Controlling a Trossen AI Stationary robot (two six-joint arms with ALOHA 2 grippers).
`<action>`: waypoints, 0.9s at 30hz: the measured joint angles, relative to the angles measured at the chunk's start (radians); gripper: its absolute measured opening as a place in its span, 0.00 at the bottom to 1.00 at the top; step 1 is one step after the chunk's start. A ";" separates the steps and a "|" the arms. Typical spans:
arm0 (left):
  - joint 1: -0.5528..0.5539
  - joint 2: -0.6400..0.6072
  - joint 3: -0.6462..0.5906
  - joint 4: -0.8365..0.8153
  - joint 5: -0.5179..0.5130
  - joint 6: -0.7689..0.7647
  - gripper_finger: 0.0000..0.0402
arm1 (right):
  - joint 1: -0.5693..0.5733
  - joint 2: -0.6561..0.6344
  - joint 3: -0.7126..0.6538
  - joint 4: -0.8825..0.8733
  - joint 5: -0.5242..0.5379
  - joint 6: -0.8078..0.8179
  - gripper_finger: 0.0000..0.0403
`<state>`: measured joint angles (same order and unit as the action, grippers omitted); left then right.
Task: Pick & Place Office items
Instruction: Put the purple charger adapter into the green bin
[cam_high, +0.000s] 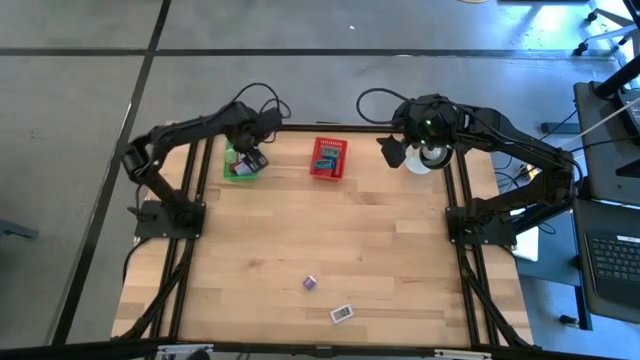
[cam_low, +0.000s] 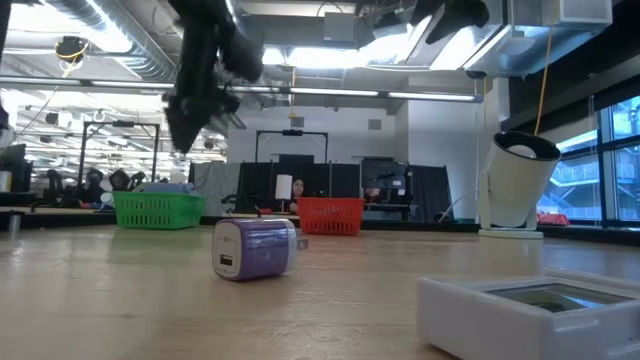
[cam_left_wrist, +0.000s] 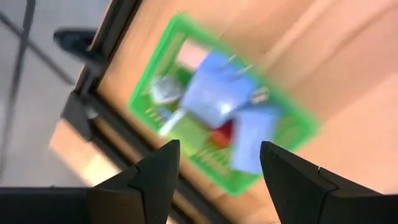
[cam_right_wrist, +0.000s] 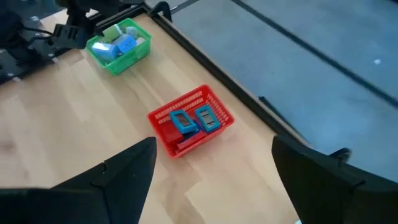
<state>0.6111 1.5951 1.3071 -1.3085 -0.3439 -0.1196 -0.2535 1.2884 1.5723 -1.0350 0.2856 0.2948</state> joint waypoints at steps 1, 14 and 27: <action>-0.025 -0.015 0.012 0.004 0.016 -0.028 0.54 | 0.000 0.000 0.000 0.000 -0.013 0.012 0.80; -0.500 -0.075 0.033 0.265 0.088 -0.391 0.59 | 0.074 0.001 0.000 -0.004 -0.066 0.058 0.80; -0.938 0.096 0.033 0.491 0.039 -0.826 0.69 | 0.165 0.002 0.000 -0.038 -0.066 0.065 0.80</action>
<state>-0.3268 1.6915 1.3403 -0.8178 -0.3046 -0.9454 -0.0885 1.2900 1.5723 -1.0733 0.2199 0.3599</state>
